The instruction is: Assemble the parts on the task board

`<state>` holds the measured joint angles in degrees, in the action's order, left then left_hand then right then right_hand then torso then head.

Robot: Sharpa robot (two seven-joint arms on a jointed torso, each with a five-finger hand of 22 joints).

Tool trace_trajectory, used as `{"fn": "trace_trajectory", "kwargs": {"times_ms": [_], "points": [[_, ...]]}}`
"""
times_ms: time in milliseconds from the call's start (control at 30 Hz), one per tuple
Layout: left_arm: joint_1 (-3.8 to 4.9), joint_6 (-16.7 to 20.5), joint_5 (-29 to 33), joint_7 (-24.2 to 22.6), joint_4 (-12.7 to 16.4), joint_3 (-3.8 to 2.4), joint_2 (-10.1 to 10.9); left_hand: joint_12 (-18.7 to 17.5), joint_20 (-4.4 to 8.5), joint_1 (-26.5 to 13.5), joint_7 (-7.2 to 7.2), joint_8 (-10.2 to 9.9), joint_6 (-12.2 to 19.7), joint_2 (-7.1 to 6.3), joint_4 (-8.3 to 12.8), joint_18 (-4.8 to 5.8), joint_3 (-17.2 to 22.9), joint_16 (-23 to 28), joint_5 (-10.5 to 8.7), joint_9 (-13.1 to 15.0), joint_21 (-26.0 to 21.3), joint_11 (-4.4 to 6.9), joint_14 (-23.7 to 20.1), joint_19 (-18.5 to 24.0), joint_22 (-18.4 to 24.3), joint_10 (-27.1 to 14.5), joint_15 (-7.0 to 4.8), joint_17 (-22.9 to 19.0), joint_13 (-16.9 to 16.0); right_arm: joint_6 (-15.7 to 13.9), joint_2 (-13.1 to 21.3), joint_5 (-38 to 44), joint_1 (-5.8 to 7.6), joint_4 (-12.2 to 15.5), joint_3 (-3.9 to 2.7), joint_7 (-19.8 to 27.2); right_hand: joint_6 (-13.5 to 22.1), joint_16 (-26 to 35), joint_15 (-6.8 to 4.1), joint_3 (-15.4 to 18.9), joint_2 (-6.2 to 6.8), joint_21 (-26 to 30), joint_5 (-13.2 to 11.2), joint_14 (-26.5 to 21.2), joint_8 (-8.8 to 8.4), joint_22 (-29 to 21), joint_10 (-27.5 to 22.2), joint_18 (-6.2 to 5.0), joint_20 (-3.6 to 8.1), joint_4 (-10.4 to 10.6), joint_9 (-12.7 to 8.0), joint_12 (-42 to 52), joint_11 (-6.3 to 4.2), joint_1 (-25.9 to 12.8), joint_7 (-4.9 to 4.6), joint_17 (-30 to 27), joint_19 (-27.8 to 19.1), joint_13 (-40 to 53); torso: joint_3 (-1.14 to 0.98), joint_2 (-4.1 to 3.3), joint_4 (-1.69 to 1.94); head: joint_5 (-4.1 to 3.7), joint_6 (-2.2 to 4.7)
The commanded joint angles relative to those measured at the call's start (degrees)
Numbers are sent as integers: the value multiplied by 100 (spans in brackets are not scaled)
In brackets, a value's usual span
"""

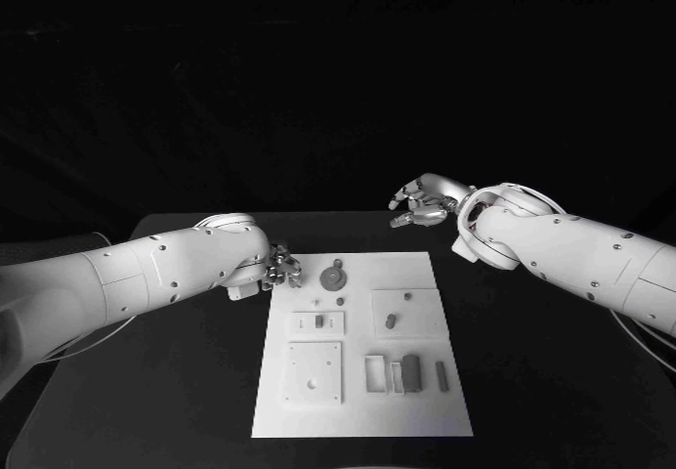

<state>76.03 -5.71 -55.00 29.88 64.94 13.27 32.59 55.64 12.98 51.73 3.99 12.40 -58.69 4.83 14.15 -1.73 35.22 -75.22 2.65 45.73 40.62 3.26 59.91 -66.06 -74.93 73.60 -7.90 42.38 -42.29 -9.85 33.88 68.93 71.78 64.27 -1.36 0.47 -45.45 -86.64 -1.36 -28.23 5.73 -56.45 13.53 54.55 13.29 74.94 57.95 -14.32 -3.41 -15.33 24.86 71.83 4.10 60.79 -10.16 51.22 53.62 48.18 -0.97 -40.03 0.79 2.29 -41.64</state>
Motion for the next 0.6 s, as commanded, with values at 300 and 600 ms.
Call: {"fn": "trace_trajectory", "kwargs": {"times_ms": [300, 600], "points": [[2, 674, 217, 368, 1024, 25, 572, 121, 89, -37, -143, 87, -674, -87, 61, -151, 125, -158, 601, -62, 145, 47, 200, -223, -128, -396, -113, -21, -21, 110, 26, 30, -12, -32, 0, 10, -16, 7, -41, -1, -41, 39, 27, -14, 14, 10, -34, -68, 3, 35, -9, 18, 0, -19, -42, -6, -10, -9, -12, 22, 33, 23, -61], [-66, 873, 168, 451, 1376, 30, 684, 174, 143, -208, -219, 146, -858, -154, 180, -142, 199, -252, 1244, -111, 253, 127, 362, -340, -116, -213, -190, -42, -14, 122, 23, 30, -14, -50, 0, 12, -18, 7, -41, -1, -41, 40, 25, -15, 14, 10, -35, -68, 3, 38, -10, 19, 0, -22, -42, -7, -11, -10, -10, 25, 38, 37, -97]]}}
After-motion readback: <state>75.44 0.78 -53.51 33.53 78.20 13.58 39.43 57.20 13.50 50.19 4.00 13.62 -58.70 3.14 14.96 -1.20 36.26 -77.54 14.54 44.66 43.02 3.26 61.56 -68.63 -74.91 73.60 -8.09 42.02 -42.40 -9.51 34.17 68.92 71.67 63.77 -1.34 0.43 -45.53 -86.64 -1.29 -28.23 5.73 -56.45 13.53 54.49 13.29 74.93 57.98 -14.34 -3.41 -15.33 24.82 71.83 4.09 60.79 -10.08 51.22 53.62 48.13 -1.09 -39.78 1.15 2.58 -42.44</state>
